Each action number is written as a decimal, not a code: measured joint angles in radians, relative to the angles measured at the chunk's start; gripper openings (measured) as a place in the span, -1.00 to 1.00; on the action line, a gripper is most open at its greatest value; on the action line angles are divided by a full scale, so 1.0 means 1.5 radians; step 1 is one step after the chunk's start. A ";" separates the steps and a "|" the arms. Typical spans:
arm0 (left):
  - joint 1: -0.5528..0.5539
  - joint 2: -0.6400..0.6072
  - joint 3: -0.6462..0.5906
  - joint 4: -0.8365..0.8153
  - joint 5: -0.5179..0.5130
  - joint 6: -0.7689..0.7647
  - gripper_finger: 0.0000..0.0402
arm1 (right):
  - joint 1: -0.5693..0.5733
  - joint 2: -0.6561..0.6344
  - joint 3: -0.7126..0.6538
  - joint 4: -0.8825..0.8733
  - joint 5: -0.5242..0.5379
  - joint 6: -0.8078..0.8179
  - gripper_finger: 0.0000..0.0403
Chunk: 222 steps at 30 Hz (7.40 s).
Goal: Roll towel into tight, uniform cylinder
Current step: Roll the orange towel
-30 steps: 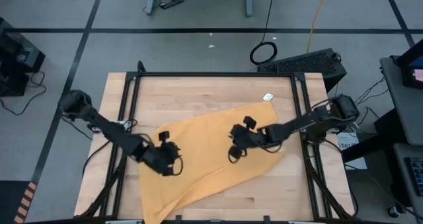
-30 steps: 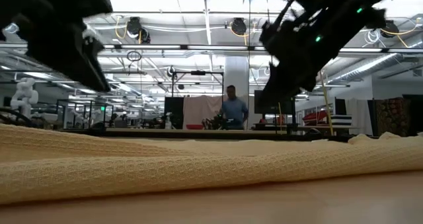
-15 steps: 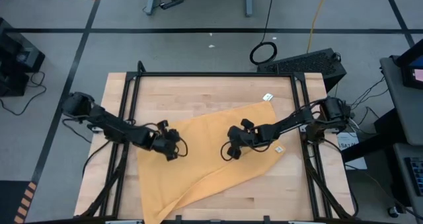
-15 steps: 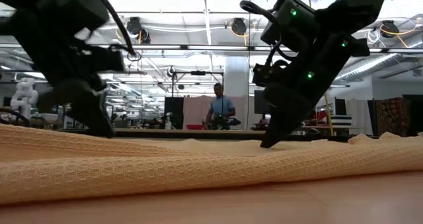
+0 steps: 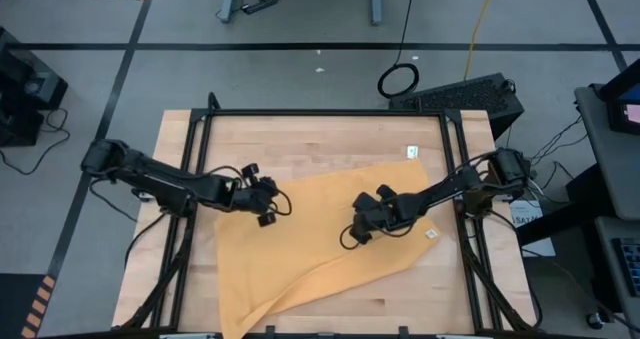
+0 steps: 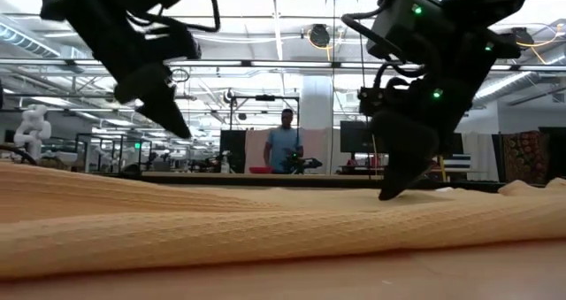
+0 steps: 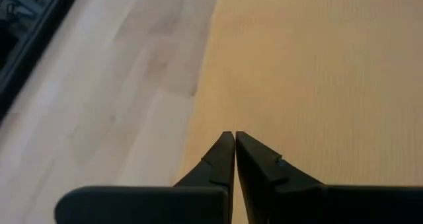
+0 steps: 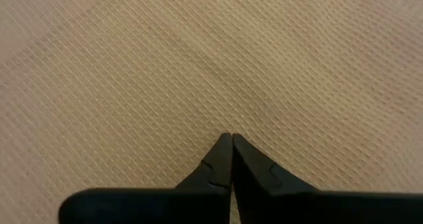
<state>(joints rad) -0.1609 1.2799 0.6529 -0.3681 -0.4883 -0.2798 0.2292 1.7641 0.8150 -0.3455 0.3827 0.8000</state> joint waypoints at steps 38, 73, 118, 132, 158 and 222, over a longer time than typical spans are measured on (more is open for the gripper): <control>0.046 -0.046 -0.150 -0.008 0.056 -0.212 -0.94 | 0.010 -0.075 -0.005 0.133 0.164 -0.145 -1.00; 0.026 -0.056 -0.034 0.001 0.045 0.051 0.30 | 0.001 -0.075 -0.004 0.130 0.198 -0.135 -1.00; 0.075 -0.033 -0.065 -0.041 0.240 -0.246 -0.71 | 0.006 -0.075 -0.004 0.127 0.197 -0.160 -1.00; 0.066 -0.008 -0.064 -0.053 0.223 -0.282 0.15 | 0.006 -0.075 -0.005 0.128 0.198 -0.162 -1.00; 0.058 0.009 -0.064 0.030 0.171 -0.187 -0.96 | 0.006 -0.075 -0.005 0.123 0.198 -0.163 -1.00; 0.239 -0.121 -0.069 -0.013 -0.221 0.004 -0.96 | 0.007 -0.075 -0.040 0.141 0.133 -0.147 -1.00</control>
<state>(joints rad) 0.1978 1.0977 0.5495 -0.3878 -0.8192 -0.2735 0.2397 1.6508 0.7547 -0.1337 0.5820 0.5789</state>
